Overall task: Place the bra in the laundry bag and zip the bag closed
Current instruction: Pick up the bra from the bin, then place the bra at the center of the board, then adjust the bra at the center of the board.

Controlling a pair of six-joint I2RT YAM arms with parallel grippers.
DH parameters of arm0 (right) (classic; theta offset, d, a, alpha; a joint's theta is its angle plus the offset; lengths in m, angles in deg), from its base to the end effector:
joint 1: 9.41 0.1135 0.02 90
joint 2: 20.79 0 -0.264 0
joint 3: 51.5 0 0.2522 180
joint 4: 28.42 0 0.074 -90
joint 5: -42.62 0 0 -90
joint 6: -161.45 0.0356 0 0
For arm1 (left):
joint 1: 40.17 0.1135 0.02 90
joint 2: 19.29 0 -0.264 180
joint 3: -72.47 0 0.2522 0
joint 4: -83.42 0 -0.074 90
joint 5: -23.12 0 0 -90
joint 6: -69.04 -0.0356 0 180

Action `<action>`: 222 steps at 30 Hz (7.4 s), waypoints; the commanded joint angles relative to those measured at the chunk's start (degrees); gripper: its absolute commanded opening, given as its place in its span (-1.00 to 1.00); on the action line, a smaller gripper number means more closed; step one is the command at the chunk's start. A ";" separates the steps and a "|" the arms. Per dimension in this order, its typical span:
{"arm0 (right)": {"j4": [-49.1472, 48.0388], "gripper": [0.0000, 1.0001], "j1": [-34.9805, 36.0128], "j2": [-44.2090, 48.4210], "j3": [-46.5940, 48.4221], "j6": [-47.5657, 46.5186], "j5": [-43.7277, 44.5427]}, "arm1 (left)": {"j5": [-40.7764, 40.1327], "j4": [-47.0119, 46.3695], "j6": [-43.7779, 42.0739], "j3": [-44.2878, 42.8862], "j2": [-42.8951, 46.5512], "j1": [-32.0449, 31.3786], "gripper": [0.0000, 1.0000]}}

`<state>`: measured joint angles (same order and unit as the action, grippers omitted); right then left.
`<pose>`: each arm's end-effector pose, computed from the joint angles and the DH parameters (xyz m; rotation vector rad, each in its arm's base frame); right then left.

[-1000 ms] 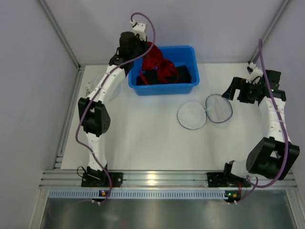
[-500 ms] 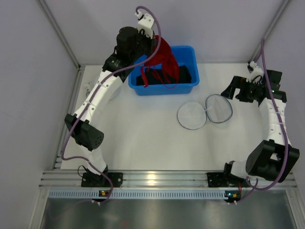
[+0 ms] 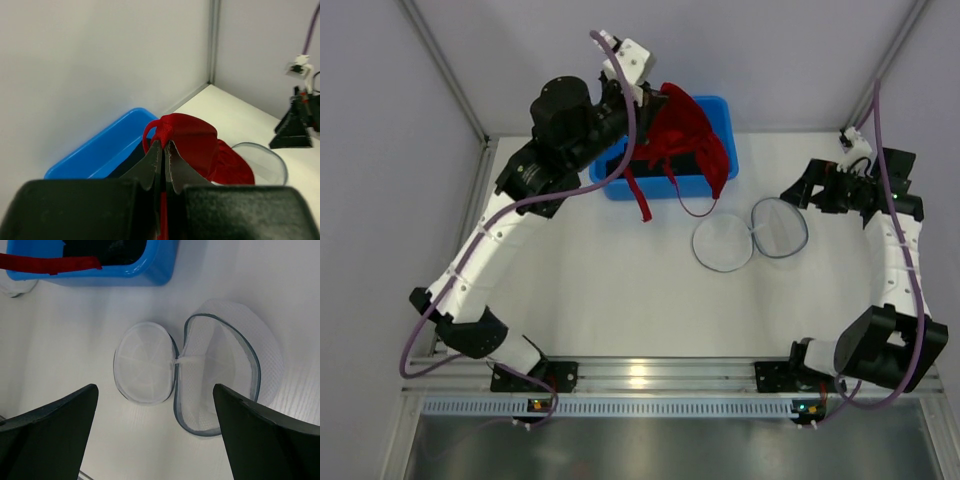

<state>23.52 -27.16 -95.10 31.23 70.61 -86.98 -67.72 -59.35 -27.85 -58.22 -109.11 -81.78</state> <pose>0.2656 -0.0612 0.3347 -0.0128 2.1960 0.6206 0.2391 -0.2116 0.5495 0.6158 1.3960 -0.4745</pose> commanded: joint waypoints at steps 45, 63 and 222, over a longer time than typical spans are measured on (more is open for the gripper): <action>-49.67 0.99 37.53 16.22 -30.29 -11.99 14.09 | 6.80 4.75 22.28 13.13 8.26 3.90 -1.00; -21.70 -0.88 35.34 3.31 -9.40 -20.59 -3.98 | -1.85 4.75 17.03 33.15 20.20 5.04 -1.00; 0.32 -0.32 54.06 -31.78 7.23 -6.36 -0.75 | 25.91 14.08 -81.52 71.75 16.61 -1.81 -0.06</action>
<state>23.80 27.17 -127.05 37.16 64.18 -85.25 -39.24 -38.67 -107.74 12.90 -91.59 -81.32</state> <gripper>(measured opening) 0.344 0.466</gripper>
